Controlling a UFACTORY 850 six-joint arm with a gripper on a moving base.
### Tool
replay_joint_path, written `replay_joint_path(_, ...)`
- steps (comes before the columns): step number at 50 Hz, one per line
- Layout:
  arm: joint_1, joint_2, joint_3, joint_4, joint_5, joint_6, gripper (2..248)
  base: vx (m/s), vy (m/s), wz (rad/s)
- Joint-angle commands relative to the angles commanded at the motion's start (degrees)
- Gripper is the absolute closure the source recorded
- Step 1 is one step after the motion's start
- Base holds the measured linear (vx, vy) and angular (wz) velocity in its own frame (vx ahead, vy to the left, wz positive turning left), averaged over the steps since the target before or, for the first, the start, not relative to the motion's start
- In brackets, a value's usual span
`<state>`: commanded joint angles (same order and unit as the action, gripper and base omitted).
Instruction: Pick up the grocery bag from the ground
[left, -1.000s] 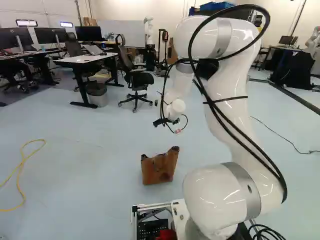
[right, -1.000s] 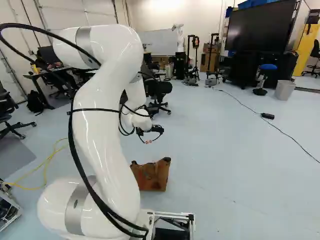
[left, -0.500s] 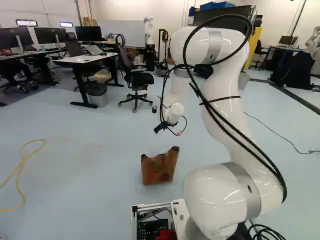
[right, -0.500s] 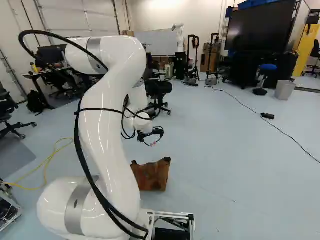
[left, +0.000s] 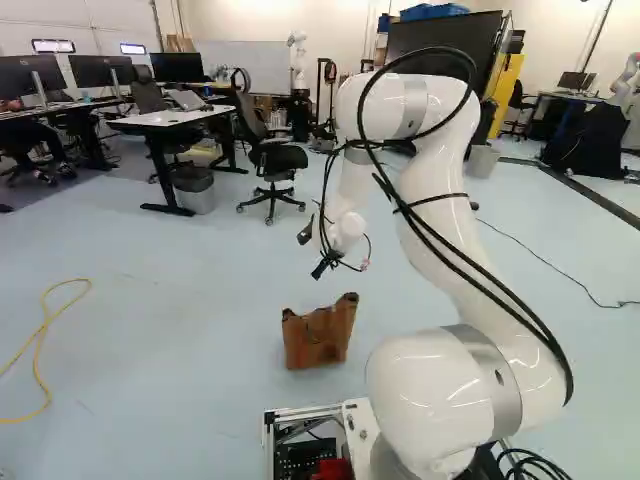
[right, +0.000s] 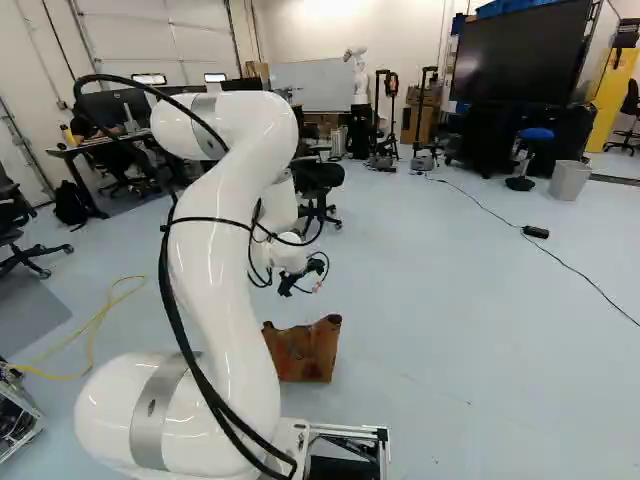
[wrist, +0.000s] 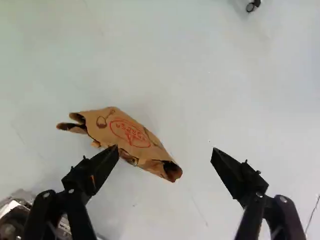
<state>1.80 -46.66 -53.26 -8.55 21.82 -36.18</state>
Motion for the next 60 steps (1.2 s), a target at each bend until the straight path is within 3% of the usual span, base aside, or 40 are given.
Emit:
replay_joint_path(53, 0.0, -11.3, -7.4, -0.2, -9.9, -42.5, 3, 0.000, 0.000, 0.000)
replay_joint_path(60, 0.0, -12.8, -8.5, -0.2, -10.2, -45.0, 3, 0.000, 0.000, 0.000)
